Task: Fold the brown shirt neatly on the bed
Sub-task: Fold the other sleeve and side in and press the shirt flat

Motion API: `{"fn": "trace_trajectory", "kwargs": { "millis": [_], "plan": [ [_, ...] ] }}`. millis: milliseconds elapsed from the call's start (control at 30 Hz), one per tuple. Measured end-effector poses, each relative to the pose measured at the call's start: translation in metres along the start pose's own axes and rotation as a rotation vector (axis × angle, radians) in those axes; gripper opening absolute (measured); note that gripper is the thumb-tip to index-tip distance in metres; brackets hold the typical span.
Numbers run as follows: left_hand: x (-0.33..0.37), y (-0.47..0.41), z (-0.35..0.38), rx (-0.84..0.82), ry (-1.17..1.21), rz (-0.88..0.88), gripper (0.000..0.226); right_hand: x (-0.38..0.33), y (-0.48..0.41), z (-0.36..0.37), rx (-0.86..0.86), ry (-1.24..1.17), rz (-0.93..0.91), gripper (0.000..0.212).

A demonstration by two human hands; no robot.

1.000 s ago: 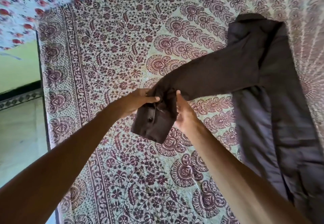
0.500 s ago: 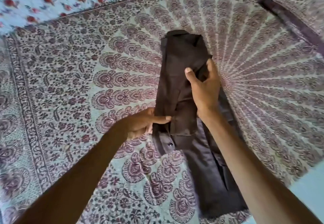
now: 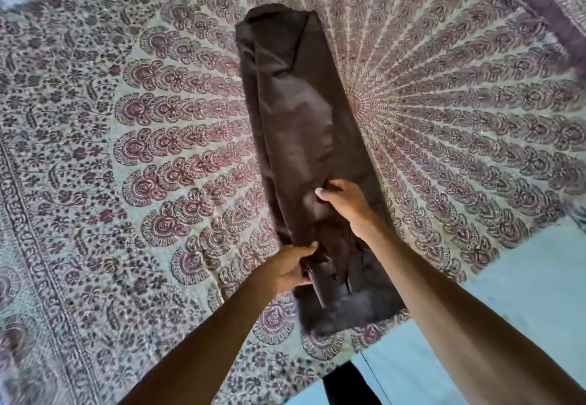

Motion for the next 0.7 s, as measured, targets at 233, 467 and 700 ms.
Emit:
{"fn": "trace_trajectory", "kwargs": {
  "millis": [233, 467, 700],
  "plan": [
    [-0.018, 0.001, -0.007, 0.101, -0.206, 0.098, 0.007, 0.056, 0.026, -0.017, -0.266, 0.094, 0.229, 0.058],
    [0.0, 0.0, -0.03, 0.256, -0.591, 0.243, 0.025, 0.073, 0.026, -0.027, -0.119, 0.223, 0.094, 0.021],
    [0.096, -0.017, -0.039, 0.399, -0.322, 0.466, 0.016, 0.011, -0.013, -0.014, 0.024, 0.095, -0.01, 0.029]
  ]
}}
Point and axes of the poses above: each hand's wrist, its own y-axis away from the middle knuckle, its own z-axis out of the palm, x = y × z, the point moved 5 cm from there along -y, towards the middle knuckle, and after that the axes turned 13 degrees about x, right-handed, at the moved point
